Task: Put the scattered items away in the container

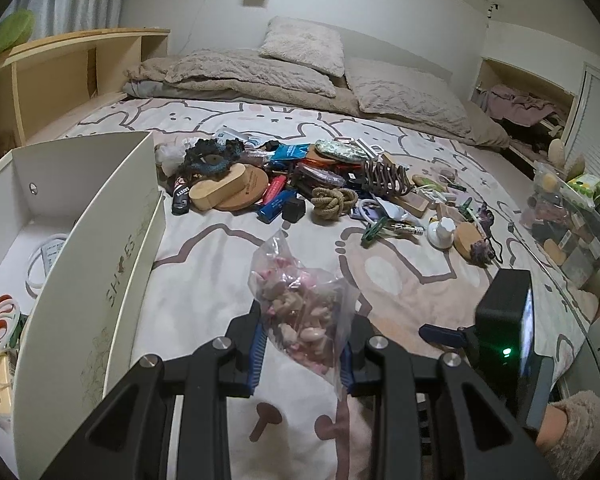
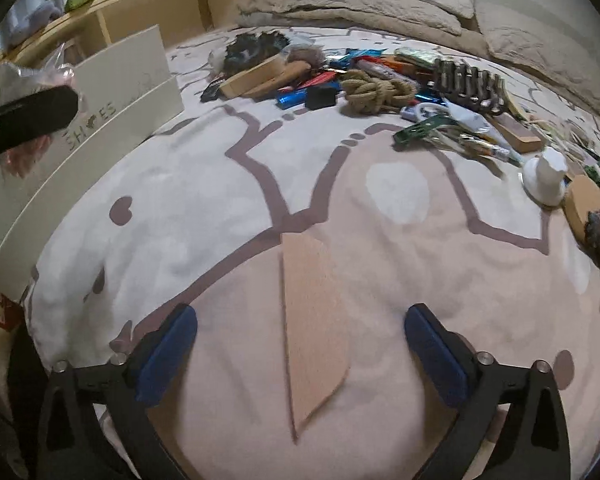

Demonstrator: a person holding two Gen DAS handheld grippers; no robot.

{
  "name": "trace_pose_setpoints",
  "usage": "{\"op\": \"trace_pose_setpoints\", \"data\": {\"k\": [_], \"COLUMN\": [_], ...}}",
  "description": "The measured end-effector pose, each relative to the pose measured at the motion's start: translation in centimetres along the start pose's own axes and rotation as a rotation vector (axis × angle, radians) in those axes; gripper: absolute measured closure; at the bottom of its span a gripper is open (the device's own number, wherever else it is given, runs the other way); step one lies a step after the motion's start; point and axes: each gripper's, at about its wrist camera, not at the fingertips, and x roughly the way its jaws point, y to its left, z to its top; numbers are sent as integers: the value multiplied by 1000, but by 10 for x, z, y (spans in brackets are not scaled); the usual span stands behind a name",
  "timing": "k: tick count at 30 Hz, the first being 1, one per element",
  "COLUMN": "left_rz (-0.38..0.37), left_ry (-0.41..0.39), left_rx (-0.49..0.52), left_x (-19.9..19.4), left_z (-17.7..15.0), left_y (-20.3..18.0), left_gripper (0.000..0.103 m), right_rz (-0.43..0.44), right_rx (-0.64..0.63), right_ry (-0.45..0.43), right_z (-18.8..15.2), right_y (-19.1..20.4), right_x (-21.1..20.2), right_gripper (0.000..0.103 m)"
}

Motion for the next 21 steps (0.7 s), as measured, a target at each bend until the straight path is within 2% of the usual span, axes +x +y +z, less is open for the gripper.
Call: {"op": "trace_pose_setpoints", "data": {"k": [2,10,15,18,20,21], "left_rz": [-2,-4,1,4,5,4], "left_ry": [4,12,19,20,21,21], "left_rx": [-3,-6,-10,-13,-18,-22], "left_x": [1,3,4,4,4,5], "left_z": [-1,-3,-5,-5,-4,-4], "left_y": [1,2,3,6,8,8], "left_gripper": [73,73,73,73,73,73], "right_rz": [-10,39,-2,-45,-66,-77], "right_rx": [-23,-29,5,13,12,8], "right_ry": [15,0,-10,-42,-67,-80], "right_z": [2,5,5,3,1,1], "right_y": [3,-3,2,3,4,5], "right_x": [3,5,3,-3,-8,-11], "right_gripper": [0,0,0,19,42,48]}}
